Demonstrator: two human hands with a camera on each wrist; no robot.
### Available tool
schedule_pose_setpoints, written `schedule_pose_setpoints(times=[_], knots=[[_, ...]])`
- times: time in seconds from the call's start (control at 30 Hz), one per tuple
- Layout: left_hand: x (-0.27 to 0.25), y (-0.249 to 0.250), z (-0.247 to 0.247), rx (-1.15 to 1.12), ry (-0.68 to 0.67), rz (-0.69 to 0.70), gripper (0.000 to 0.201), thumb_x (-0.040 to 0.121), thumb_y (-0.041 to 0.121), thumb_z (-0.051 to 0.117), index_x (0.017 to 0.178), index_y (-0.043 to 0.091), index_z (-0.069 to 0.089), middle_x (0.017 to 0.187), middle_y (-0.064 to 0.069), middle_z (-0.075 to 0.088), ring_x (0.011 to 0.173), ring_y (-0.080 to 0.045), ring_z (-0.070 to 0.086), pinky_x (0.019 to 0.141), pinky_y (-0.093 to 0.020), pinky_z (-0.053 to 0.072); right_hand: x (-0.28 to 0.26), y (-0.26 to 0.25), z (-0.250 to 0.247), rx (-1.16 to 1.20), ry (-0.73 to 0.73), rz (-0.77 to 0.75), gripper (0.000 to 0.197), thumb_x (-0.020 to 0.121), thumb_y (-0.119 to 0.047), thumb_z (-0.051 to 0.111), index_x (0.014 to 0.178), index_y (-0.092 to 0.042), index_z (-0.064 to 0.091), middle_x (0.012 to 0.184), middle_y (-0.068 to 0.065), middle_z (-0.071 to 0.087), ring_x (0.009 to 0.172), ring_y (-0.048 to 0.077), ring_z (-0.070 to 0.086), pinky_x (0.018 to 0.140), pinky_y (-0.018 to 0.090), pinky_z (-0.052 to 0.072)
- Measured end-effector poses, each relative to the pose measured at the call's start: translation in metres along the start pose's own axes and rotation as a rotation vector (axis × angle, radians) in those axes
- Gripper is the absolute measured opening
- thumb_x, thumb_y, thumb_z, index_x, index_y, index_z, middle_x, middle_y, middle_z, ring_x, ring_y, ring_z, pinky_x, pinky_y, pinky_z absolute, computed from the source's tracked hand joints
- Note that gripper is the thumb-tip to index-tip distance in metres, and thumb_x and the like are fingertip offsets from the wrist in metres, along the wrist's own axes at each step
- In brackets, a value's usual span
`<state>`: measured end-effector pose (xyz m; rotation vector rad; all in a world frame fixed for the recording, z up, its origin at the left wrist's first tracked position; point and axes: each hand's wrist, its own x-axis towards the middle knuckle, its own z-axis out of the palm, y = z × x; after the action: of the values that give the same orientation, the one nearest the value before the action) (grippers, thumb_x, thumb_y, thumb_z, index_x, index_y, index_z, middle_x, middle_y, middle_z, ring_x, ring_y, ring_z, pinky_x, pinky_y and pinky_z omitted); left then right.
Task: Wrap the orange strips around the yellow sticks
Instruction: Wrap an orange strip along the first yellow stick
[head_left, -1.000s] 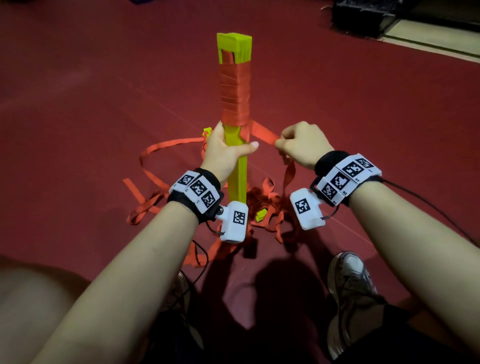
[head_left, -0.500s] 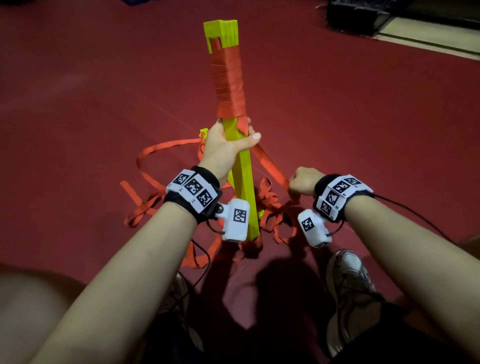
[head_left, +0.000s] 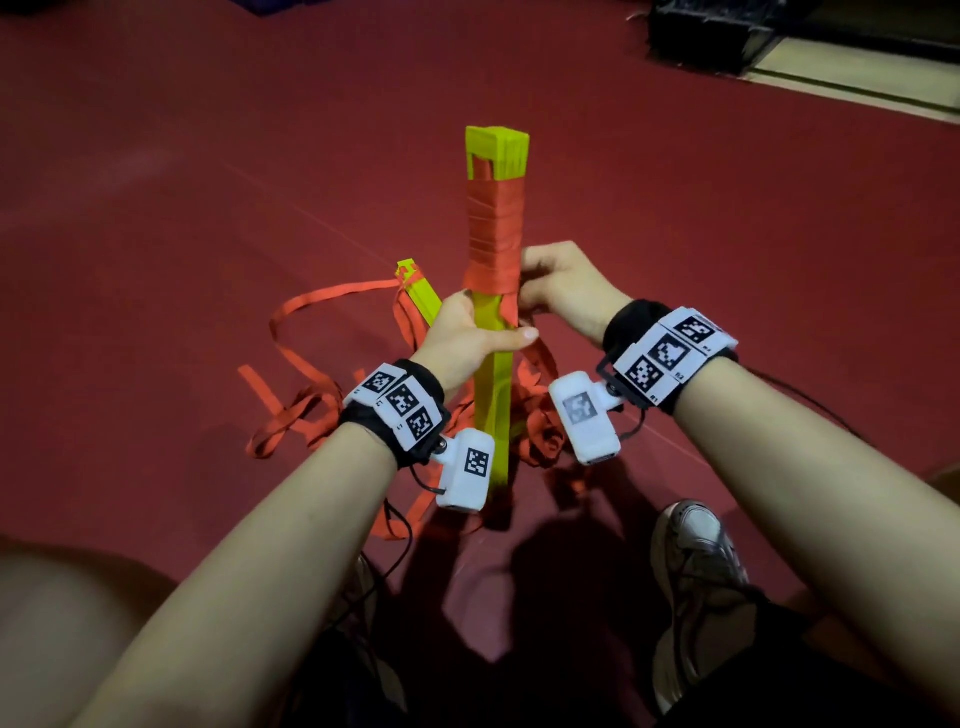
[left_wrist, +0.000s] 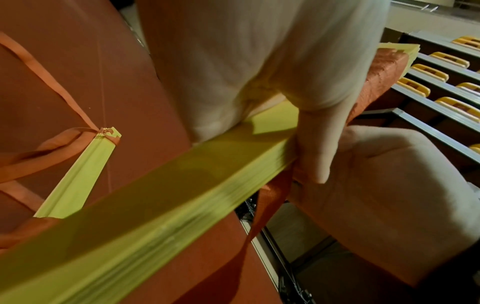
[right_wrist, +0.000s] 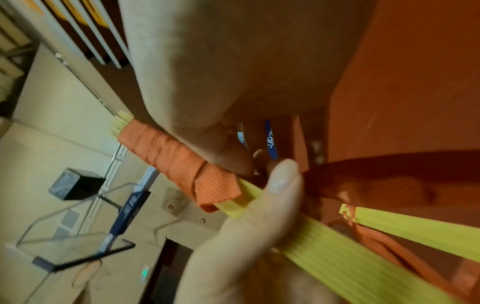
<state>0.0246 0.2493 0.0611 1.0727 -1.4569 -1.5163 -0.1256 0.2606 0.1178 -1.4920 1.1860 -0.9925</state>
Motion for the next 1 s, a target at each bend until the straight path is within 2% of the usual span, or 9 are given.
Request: schedule_pose_setpoints(times=[0.1, 0.17, 0.23, 0.3, 0.47, 0.57, 0.67, 0.83, 1.0], knots=[[-0.004, -0.001, -0.001, -0.037, -0.006, -0.019, 0.057, 0.065, 0.006, 0.083, 0.118, -0.003, 0.064, 0.113, -0.03, 0.069, 0.099, -0.028, 0.068, 0.097, -0.046, 0.054, -0.002, 0.013, 0.001, -0.203, -0.023, -0.058, 0.043, 0.078, 0.016, 0.058, 0.085, -0.024, 0.074, 0.076, -0.005, 0.073, 0.072, 0.004, 0.063, 0.069, 0.027, 0.053], [-0.004, -0.006, 0.0, -0.003, -0.024, -0.039, 0.048, 0.064, 0.009, 0.082, 0.108, 0.001, 0.066, 0.093, -0.016, 0.072, 0.087, -0.023, 0.067, 0.09, -0.041, 0.055, -0.002, 0.017, 0.002, -0.349, 0.034, -0.094, 0.037, 0.079, 0.007, 0.062, 0.087, -0.027, 0.074, 0.083, -0.005, 0.075, 0.079, 0.001, 0.068, 0.078, 0.028, 0.056], [-0.004, -0.008, 0.002, 0.049, -0.041, -0.053, 0.03, 0.064, 0.01, 0.083, 0.085, 0.007, 0.062, 0.07, 0.001, 0.062, 0.068, -0.014, 0.06, 0.077, -0.033, 0.051, -0.004, 0.014, 0.003, -0.477, 0.122, -0.089, 0.037, 0.081, 0.003, 0.062, 0.078, -0.033, 0.068, 0.075, -0.017, 0.068, 0.065, -0.005, 0.061, 0.069, 0.018, 0.047], [-0.003, -0.011, 0.004, 0.074, -0.045, -0.054, 0.028, 0.063, 0.011, 0.083, 0.078, 0.007, 0.059, 0.065, 0.003, 0.058, 0.061, -0.012, 0.056, 0.072, -0.031, 0.049, -0.004, 0.01, 0.005, -0.592, 0.192, -0.104, 0.032, 0.081, -0.002, 0.057, 0.069, -0.031, 0.058, 0.069, -0.011, 0.066, 0.058, 0.006, 0.053, 0.066, 0.024, 0.039], [0.001, -0.016, 0.002, 0.092, 0.077, -0.04, 0.032, 0.073, -0.002, 0.084, 0.074, 0.014, 0.056, 0.06, 0.01, 0.058, 0.058, -0.008, 0.056, 0.064, -0.025, 0.049, 0.001, 0.014, 0.003, -0.72, 0.238, -0.065, 0.007, 0.079, -0.026, 0.05, 0.075, -0.022, 0.054, 0.072, 0.008, 0.068, 0.074, 0.038, 0.061, 0.075, 0.043, 0.051], [0.0, -0.021, 0.003, 0.073, 0.127, -0.011, 0.041, 0.063, 0.019, 0.089, 0.089, -0.003, 0.065, 0.077, -0.011, 0.07, 0.074, -0.019, 0.064, 0.08, -0.04, 0.056, -0.001, 0.015, 0.003, -0.701, 0.235, -0.084, 0.009, 0.083, -0.02, 0.054, 0.074, -0.022, 0.052, 0.068, 0.003, 0.063, 0.07, 0.035, 0.059, 0.071, 0.038, 0.047], [-0.004, -0.02, 0.006, 0.082, 0.182, 0.015, 0.048, 0.063, 0.021, 0.088, 0.09, -0.01, 0.064, 0.075, -0.006, 0.067, 0.07, -0.017, 0.06, 0.074, -0.036, 0.051, -0.002, 0.014, 0.001, -0.678, 0.215, -0.103, 0.013, 0.085, -0.01, 0.059, 0.076, -0.018, 0.055, 0.068, 0.0, 0.06, 0.066, 0.027, 0.056, 0.066, 0.03, 0.035], [-0.005, -0.019, 0.003, 0.084, 0.241, 0.044, 0.028, 0.066, 0.014, 0.086, 0.084, -0.002, 0.07, 0.076, -0.008, 0.069, 0.07, -0.017, 0.06, 0.074, -0.038, 0.051, -0.003, 0.007, -0.001, -0.674, 0.13, -0.093, 0.007, 0.087, -0.008, 0.061, 0.08, -0.009, 0.063, 0.065, -0.002, 0.06, 0.061, 0.018, 0.051, 0.066, 0.03, 0.034], [-0.001, -0.021, -0.007, 0.151, 0.404, 0.017, 0.015, 0.064, 0.019, 0.084, 0.07, 0.013, 0.072, 0.07, -0.01, 0.072, 0.067, -0.026, 0.068, 0.069, -0.048, 0.058, -0.007, 0.0, 0.014, -0.641, 0.11, -0.097, 0.013, 0.085, -0.021, 0.061, 0.073, -0.017, 0.062, 0.057, -0.004, 0.061, 0.058, 0.02, 0.059, 0.068, 0.037, 0.052]])
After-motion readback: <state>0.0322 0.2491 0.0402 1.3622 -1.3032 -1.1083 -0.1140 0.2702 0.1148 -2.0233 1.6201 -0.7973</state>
